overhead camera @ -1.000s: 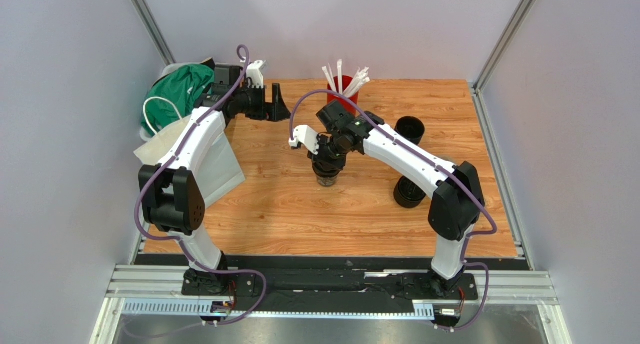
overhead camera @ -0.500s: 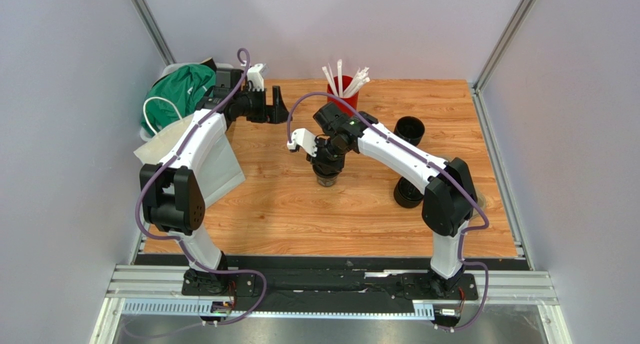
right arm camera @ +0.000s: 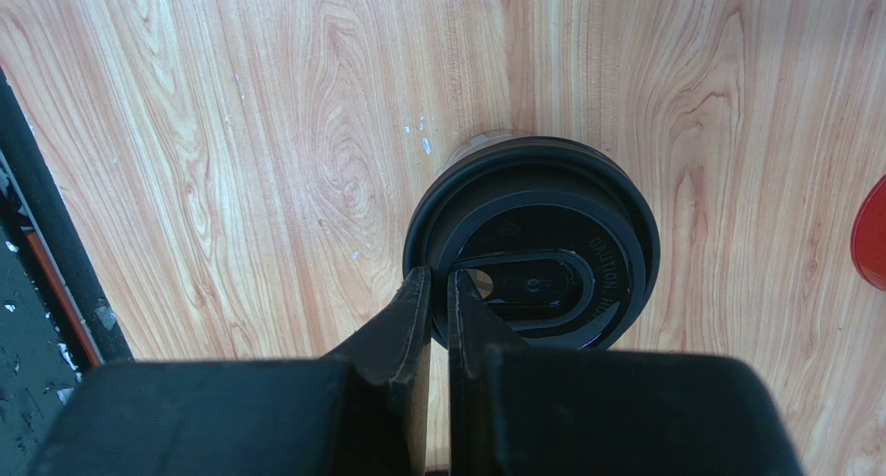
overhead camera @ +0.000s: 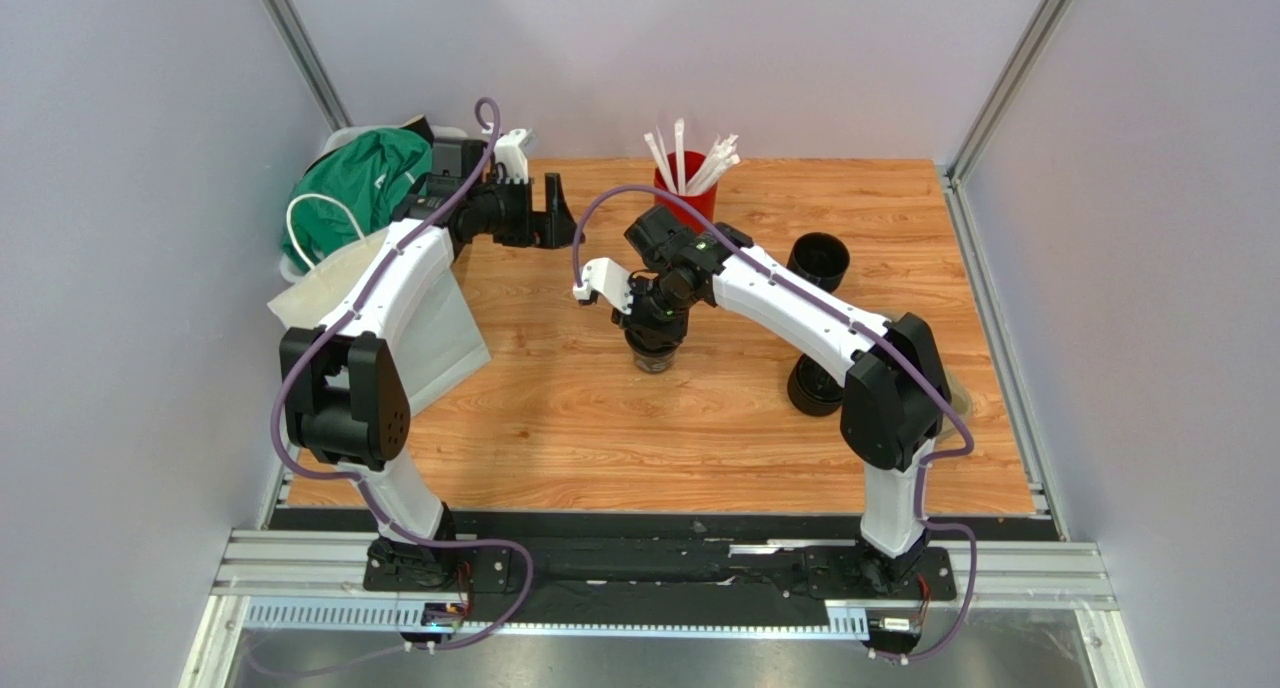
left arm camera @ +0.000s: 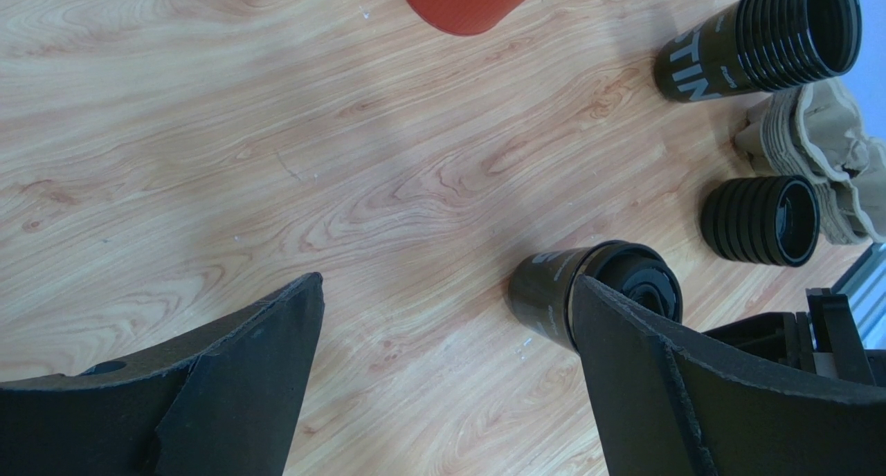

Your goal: Pack the takeout coffee

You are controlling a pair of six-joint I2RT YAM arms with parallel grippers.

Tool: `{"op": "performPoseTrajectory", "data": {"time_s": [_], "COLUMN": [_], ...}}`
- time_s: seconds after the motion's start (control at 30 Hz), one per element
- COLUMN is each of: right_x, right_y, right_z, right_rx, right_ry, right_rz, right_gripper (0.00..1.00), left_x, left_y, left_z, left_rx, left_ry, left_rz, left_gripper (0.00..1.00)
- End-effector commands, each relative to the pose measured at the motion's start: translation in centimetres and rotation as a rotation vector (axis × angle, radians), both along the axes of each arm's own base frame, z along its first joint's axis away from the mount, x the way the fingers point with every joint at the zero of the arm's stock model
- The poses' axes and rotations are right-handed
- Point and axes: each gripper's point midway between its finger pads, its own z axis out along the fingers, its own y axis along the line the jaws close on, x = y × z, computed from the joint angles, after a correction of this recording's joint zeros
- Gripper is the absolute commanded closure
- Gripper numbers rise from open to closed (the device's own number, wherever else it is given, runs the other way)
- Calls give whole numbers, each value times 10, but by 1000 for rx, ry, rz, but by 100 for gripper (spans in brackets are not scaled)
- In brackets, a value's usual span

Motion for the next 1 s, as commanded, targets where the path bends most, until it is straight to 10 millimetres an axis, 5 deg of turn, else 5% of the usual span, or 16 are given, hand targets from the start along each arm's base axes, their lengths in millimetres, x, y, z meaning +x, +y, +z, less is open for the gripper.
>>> {"op": "performPoseTrajectory", "data": {"time_s": [0.0,0.7,0.97], "right_x": [8,15,20], "right_y": [12,14,4], "right_z": [12,15,75], "right_rx": [39,56,152], "right_ry": [-40,-79,-185], "right_rz": [17,-7,-65], "right_gripper": [90,69,53], "left_x": [1,0,-7], "left_y": [-3,-4,-11], "left_z": [20,21,12], "left_rx": [-26,-28,-18], "left_ry": [-58,-56,-41], "left_rz": [-2,-5,-49], "left_gripper": [3,3,3]}}
